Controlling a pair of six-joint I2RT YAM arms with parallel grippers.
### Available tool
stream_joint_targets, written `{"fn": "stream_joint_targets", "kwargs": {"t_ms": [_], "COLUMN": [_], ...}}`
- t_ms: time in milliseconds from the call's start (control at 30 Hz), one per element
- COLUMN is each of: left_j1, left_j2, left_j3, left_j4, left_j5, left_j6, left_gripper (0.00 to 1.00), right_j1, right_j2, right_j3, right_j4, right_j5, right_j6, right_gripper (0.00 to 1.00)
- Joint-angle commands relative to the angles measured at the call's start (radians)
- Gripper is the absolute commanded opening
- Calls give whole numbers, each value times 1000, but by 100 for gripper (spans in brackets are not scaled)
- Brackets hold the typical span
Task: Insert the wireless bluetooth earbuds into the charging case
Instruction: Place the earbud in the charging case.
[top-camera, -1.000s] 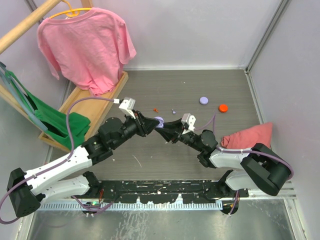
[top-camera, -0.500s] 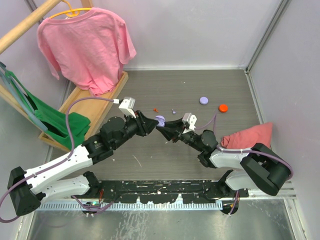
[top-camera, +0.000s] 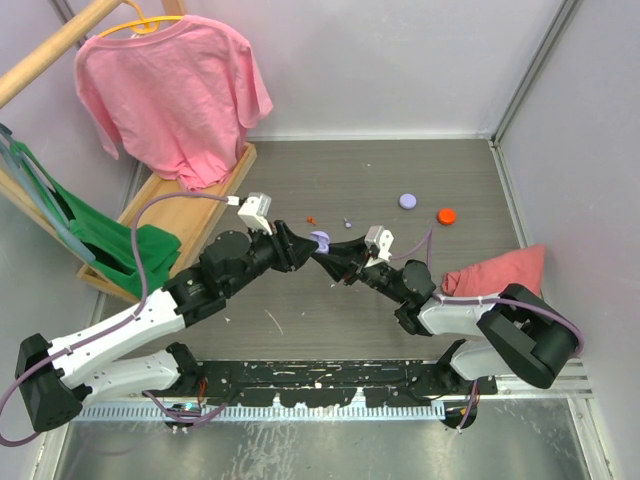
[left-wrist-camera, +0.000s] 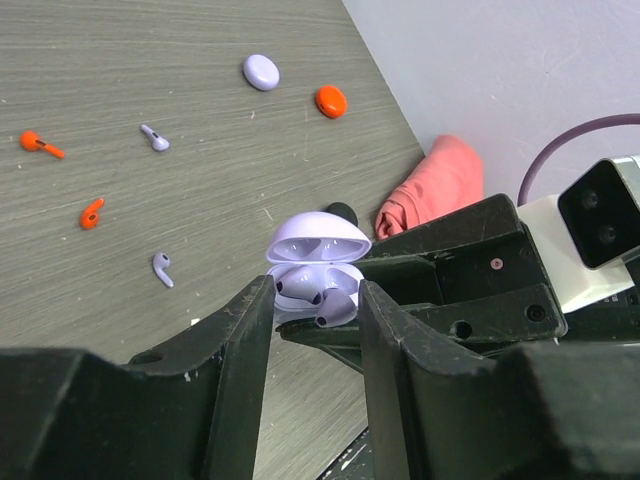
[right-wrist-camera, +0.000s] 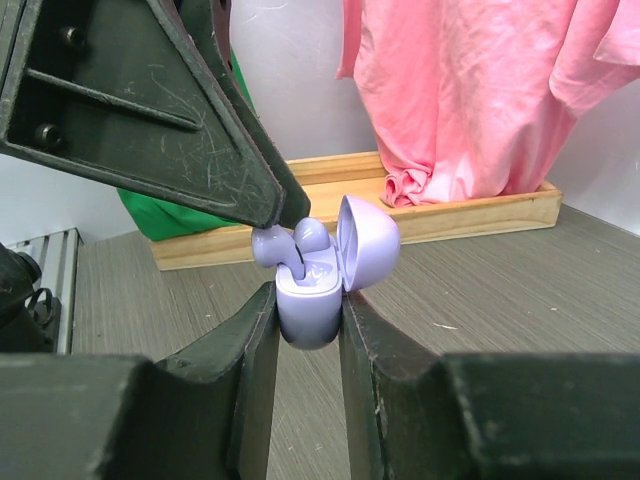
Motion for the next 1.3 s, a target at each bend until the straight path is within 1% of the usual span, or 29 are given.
{"fn": "stream_joint_targets", "kwargs": {"t_ms": [0, 367, 633, 733, 867, 1033, 1133, 1267], "left_j1": [-1, -2, -21, -26, -27, -27, -27, -26], "left_j2": [6, 22, 23, 20, -1, -41, -53, -47], "left_j3": [41, 61, 61, 61, 58, 44, 42, 45], "left_j4": [17, 30, 30, 9, -57, -108, -103, -75], "left_j5": [82, 177, 205, 181, 87, -12, -10, 42], "left_j6": [5, -12, -31, -29, -19, -12, -4, 2], "left_gripper": [41, 42, 42, 42, 43, 48, 50, 50], "right_j1": [4, 3, 3, 4, 4, 4, 4, 3], "right_j2": [-2, 2, 9, 11, 10, 8, 9, 8], "right_j3": [14, 16, 19, 17, 14, 11, 11, 11], "right_j4": [144, 145, 147, 150, 151, 153, 152, 153], "right_j5": [-1, -3, -3, -1, 9, 23, 25, 25], "right_j6": [7, 7, 8, 8, 7, 5, 5, 6], "right_gripper": [1, 1, 1, 1, 1, 1, 1, 1]}}
